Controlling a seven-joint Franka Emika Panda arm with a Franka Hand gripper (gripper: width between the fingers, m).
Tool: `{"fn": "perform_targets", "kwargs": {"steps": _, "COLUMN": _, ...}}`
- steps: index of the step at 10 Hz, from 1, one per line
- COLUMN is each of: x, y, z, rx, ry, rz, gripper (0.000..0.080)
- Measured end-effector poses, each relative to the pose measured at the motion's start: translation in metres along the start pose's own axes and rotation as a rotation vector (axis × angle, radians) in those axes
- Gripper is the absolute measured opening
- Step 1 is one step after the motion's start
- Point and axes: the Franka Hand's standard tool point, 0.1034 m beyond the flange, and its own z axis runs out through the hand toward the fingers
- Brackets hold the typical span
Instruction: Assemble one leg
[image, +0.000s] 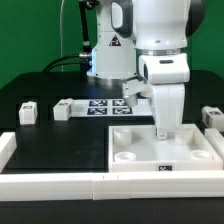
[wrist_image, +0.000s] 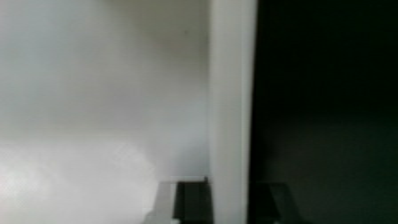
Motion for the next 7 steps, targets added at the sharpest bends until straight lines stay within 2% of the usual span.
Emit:
{"fn": "perform_targets", "kwargs": {"steps": 3, "x": 0.0004, "y": -0.0002, "z": 0.0001, "rx": -0.003, "ry": 0.001, "rz": 0.004, "gripper": 0.0059}}
{"fn": "perform_targets", "kwargs": {"steps": 4, "x": 0.0003, "y": -0.0002, "z": 0.0001, "rx": -0.003, "ry": 0.001, "rz": 0.004, "gripper": 0.024}}
{"fn": "perform_targets", "kwargs": {"steps": 5, "x": 0.0002, "y": -0.0002, "z": 0.0001, "rx": -0.003, "ry": 0.001, "rz": 0.004, "gripper": 0.0386}}
{"fn": "perform_targets", "kwargs": {"steps": 6, "x": 0.0001, "y": -0.0002, "z": 0.0001, "rx": -0.003, "ry": 0.001, "rz": 0.004, "gripper": 0.0386}}
{"fn": "perform_targets", "kwargs": {"steps": 7, "x": 0.0, "y": -0.0001, "z": 0.0001, "rx": -0.003, "ry": 0.001, "rz": 0.005, "gripper": 0.0559}}
